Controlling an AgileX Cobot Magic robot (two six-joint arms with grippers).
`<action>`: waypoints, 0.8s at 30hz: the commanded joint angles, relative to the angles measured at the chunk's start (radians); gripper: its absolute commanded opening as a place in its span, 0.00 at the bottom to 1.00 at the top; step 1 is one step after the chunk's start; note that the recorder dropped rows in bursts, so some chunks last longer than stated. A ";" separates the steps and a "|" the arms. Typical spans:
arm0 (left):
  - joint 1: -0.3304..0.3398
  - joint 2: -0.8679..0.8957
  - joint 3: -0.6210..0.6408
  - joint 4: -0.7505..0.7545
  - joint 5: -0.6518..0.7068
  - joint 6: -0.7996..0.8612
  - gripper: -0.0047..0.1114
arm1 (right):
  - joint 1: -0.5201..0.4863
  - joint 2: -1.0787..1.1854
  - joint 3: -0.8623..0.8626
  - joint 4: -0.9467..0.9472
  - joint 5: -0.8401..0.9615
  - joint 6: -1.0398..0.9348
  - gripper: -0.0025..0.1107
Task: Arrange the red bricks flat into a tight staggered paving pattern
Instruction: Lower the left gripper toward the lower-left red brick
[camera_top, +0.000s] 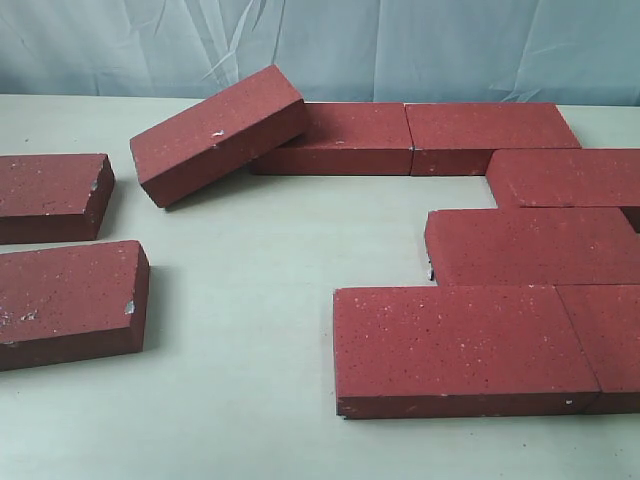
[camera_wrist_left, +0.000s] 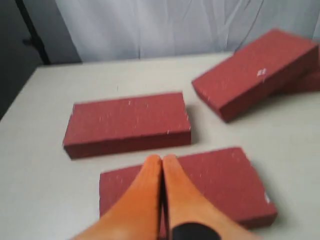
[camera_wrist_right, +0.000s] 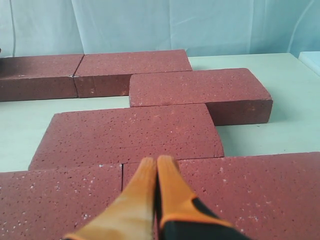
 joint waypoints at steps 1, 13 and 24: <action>0.001 0.147 -0.043 0.053 0.188 -0.008 0.04 | 0.005 -0.007 0.005 -0.001 -0.007 -0.004 0.02; 0.001 0.199 -0.043 0.002 0.154 -0.008 0.04 | 0.005 -0.007 0.005 -0.001 -0.007 -0.004 0.02; 0.001 0.262 -0.043 -0.006 0.157 -0.049 0.04 | 0.005 -0.007 0.005 -0.001 -0.007 -0.004 0.02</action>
